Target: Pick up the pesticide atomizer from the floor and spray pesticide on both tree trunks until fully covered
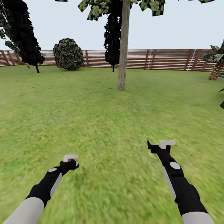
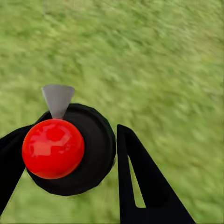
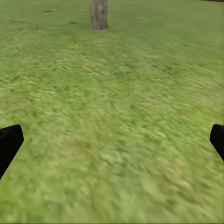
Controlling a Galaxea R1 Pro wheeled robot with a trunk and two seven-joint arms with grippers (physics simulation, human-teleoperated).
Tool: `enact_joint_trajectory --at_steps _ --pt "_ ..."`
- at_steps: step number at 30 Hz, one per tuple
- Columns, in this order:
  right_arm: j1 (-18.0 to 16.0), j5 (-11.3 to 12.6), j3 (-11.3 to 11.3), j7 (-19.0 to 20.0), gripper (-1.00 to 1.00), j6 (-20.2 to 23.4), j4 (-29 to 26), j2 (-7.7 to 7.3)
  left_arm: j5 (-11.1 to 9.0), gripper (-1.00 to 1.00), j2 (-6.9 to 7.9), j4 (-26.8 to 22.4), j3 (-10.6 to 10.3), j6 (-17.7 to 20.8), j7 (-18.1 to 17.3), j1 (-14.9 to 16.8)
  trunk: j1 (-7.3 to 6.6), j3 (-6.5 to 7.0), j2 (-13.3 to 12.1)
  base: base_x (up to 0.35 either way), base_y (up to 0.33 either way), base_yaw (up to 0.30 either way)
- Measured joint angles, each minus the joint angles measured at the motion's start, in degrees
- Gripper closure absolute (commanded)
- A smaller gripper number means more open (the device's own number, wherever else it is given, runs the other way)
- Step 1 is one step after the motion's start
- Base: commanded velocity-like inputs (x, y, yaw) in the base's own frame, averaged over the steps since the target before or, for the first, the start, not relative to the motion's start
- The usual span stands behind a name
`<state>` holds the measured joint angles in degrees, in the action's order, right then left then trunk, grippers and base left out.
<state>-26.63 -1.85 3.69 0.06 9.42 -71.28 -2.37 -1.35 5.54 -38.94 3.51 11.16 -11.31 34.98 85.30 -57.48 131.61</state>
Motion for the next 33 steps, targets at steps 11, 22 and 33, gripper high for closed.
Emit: enact_joint_trajectory --at_steps 11,22,33 --pt "0.0 0.0 0.0 0.03 -1.0 0.01 0.0 0.0 -0.05 1.0 0.0 0.0 0.0 0.0 0.0 0.0 0.0 0.0 0.0 0.34 0.0 0.0" --pt "0.0 0.0 0.0 -0.05 -1.0 -0.01 0.0 0.0 -0.05 1.0 0.0 -0.07 0.0 0.0 0.0 0.0 0.0 0.0 0.0 0.34 0.0 0.0" --pt "0.0 0.0 0.0 -0.05 -1.0 -0.01 0.0 0.0 -0.04 1.0 0.0 -0.08 0.0 0.0 0.0 0.0 0.0 0.0 0.0 0.34 0.0 0.0"
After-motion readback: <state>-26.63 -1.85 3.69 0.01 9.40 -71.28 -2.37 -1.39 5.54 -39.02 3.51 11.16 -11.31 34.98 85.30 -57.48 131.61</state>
